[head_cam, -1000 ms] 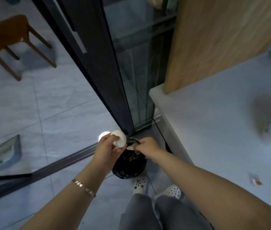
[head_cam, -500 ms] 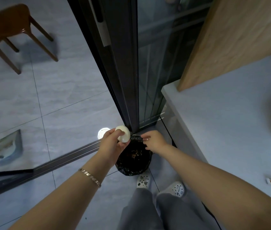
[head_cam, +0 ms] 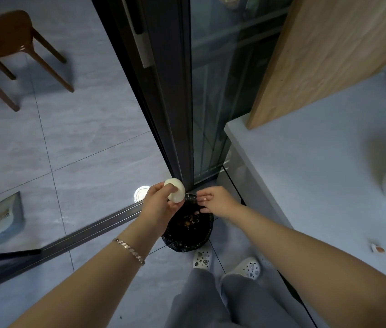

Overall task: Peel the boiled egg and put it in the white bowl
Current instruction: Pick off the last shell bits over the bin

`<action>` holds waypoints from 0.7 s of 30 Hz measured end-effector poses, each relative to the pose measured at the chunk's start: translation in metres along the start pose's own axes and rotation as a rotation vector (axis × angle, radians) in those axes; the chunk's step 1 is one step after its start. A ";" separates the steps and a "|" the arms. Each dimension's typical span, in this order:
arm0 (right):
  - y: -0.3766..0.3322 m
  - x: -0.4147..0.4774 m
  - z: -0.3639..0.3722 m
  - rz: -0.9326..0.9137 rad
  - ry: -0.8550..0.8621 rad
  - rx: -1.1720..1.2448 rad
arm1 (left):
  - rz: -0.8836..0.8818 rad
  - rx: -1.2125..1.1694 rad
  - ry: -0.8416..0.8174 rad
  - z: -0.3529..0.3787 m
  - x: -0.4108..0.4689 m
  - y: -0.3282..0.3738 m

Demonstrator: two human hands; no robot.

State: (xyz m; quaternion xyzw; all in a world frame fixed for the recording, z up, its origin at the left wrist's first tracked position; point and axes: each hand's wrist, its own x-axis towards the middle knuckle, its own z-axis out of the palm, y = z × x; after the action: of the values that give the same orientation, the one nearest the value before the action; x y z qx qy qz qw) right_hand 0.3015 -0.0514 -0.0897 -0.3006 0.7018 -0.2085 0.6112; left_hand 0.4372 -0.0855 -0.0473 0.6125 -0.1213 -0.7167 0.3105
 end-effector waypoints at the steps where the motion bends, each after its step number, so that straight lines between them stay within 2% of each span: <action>1: 0.000 -0.001 0.000 0.003 -0.004 0.031 | 0.004 0.005 -0.002 0.001 0.000 0.000; 3: 0.000 -0.003 0.000 -0.006 0.026 0.107 | 0.017 0.015 -0.005 0.001 -0.001 0.001; 4: 0.000 -0.004 0.000 -0.039 0.074 0.068 | 0.027 0.028 -0.006 0.001 -0.001 0.001; 6: 0.001 -0.006 -0.001 -0.122 0.174 -0.130 | 0.054 0.103 -0.003 0.001 -0.002 0.000; 9: 0.001 -0.011 -0.004 -0.165 0.198 -0.386 | 0.111 0.248 -0.025 0.004 -0.007 -0.001; 12: 0.004 -0.018 -0.015 -0.209 0.200 -0.443 | 0.214 0.409 -0.083 0.010 -0.011 -0.003; 15: 0.002 -0.036 -0.043 -0.261 0.336 -0.164 | 0.400 0.619 -0.178 0.025 -0.020 -0.006; 18: -0.004 -0.065 -0.075 -0.325 0.330 0.198 | 0.657 0.782 -0.256 0.049 -0.035 -0.011; 21: 0.001 -0.100 -0.104 -0.448 0.333 0.278 | 0.838 0.903 -0.392 0.079 -0.053 -0.020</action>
State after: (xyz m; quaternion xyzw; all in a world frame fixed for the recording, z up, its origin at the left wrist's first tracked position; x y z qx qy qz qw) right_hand 0.2062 0.0088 0.0002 -0.3230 0.6733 -0.4784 0.4620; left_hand 0.3591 -0.0552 0.0017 0.4414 -0.6942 -0.5116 0.2480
